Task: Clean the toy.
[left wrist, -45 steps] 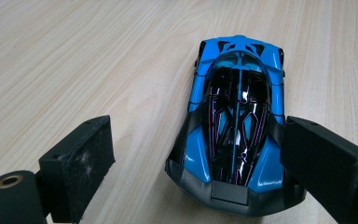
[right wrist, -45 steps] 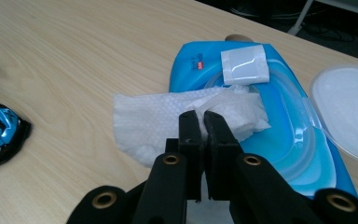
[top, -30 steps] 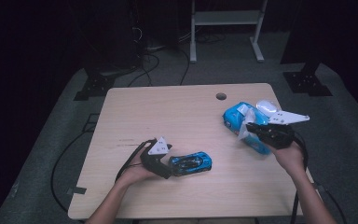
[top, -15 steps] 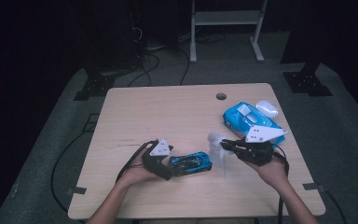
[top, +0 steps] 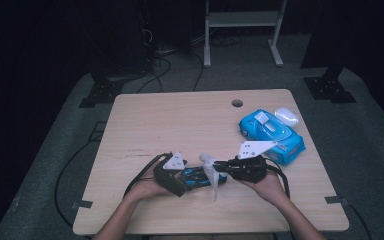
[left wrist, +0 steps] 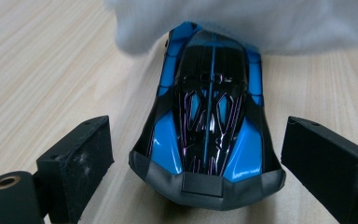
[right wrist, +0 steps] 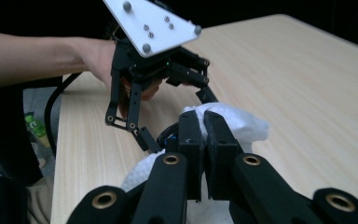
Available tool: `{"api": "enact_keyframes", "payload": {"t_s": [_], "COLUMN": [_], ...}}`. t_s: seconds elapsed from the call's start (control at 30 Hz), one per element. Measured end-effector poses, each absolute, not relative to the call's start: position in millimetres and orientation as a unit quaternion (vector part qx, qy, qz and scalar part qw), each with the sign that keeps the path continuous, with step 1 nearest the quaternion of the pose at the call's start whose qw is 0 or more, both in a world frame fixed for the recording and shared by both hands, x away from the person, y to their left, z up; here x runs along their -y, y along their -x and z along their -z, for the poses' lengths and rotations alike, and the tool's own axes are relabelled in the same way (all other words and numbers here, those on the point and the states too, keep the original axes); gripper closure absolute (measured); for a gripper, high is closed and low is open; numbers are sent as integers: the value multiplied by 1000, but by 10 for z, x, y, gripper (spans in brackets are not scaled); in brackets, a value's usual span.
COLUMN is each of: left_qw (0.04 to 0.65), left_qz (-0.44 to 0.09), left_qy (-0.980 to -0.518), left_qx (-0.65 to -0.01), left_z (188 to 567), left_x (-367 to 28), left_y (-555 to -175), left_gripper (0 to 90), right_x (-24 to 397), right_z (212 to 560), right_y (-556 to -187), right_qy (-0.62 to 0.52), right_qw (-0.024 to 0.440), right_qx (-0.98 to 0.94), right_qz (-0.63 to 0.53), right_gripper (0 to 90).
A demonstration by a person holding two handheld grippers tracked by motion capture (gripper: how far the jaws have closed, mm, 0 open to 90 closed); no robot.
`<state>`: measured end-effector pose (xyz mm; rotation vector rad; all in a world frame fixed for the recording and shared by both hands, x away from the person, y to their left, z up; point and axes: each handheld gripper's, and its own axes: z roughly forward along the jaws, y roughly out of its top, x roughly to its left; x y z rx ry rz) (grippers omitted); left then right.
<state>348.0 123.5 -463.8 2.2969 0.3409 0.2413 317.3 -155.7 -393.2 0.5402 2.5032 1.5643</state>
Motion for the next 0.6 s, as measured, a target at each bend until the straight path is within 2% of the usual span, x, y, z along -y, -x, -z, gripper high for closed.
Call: {"api": "enact_keyframes", "payload": {"t_s": [0.2,0.23,0.3,0.4,0.5,0.53,0.57,0.6], "left_qw": [383,383,383,382,381,381,381,381], "left_qz": [-90,-90,-89,-80,-81,-80,-80,-81], "left_qy": [-910,-910,-911,-913,-913,-913,-913,-913], "left_qx": [-130,-130,-128,-122,-121,-122,-122,-122], "left_z": [4674,4674,4682,4701,4700,4701,4701,4700], "left_x": [-1217,-1217,-1224,-1240,-1238,-1239,-1239,-1239], "left_y": [-3487,-3487,-3484,-3494,-3491,-3492,-3492,-3489], "left_gripper": [90,128,136,219,220,220,220,221], "right_x": [1452,1452,1404,1288,1201,1141,1141,1091], "right_z": [4190,4190,4262,4370,4417,4439,4439,4439], "right_y": [-3304,-3304,-3349,-3384,-3377,-3378,-3378,-3388], "right_qy": [-191,-191,-190,-184,-178,-177,-177,-177], "right_qw": [64,64,65,78,90,90,90,87], "right_qx": [-856,-856,-861,-873,-882,-882,-882,-881], "right_qz": [-476,-476,-467,-444,-427,-428,-428,-431], "right_gripper": [833,833,800,694,664,595,595,551]}}
